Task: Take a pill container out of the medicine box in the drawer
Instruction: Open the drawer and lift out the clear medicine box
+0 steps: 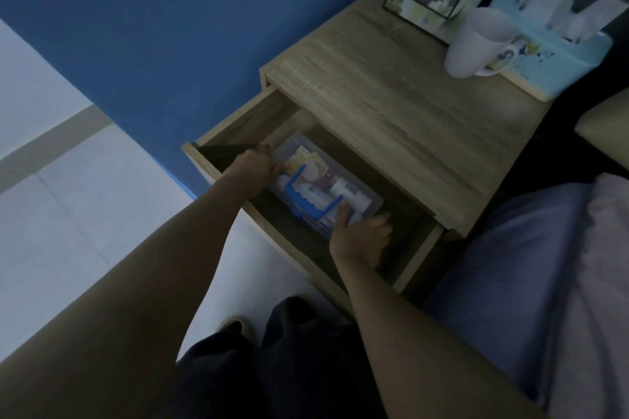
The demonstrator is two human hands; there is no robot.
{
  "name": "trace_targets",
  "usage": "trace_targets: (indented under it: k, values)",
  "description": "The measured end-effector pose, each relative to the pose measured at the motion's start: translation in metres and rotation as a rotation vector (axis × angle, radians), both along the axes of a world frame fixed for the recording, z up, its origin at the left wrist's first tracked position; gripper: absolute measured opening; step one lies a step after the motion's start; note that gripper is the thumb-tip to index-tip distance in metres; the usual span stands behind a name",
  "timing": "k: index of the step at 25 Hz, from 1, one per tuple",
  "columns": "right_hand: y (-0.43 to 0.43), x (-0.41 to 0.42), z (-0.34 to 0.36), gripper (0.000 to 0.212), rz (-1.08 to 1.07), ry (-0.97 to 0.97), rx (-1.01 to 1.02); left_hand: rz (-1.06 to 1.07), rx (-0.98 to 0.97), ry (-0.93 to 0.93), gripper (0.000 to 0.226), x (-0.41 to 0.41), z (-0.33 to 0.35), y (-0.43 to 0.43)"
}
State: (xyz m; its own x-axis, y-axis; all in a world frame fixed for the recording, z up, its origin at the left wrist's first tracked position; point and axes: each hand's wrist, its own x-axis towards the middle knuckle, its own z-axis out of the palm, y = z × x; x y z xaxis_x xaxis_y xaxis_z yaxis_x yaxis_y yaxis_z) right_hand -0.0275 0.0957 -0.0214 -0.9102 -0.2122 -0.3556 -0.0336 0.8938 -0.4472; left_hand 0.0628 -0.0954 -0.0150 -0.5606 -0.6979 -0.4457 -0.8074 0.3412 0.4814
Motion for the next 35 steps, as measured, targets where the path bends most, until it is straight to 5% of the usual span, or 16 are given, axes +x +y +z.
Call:
trace_targets:
  k: [10, 21, 28, 35]
  values:
    - [0.005, 0.008, -0.003, 0.075, -0.003, 0.002, -0.164, -0.049, -0.007, -0.012, 0.041, 0.004, 0.004, -0.006]
    - [0.018, 0.023, 0.114, 0.080, 0.051, -0.026, -0.392, -0.071, -0.305, -0.048, 0.048, 0.028, 0.160, 0.022]
    - [-0.007, -0.061, 0.180, 0.076, 0.208, 0.136, -0.410, 0.123, -0.331, 0.067, 0.055, -0.013, 0.230, 0.021]
    - [-0.052, -0.167, 0.160, 0.074, 0.353, 0.128, -0.333, 0.209, -0.103, 0.258, 0.051, -0.067, 0.180, 0.003]
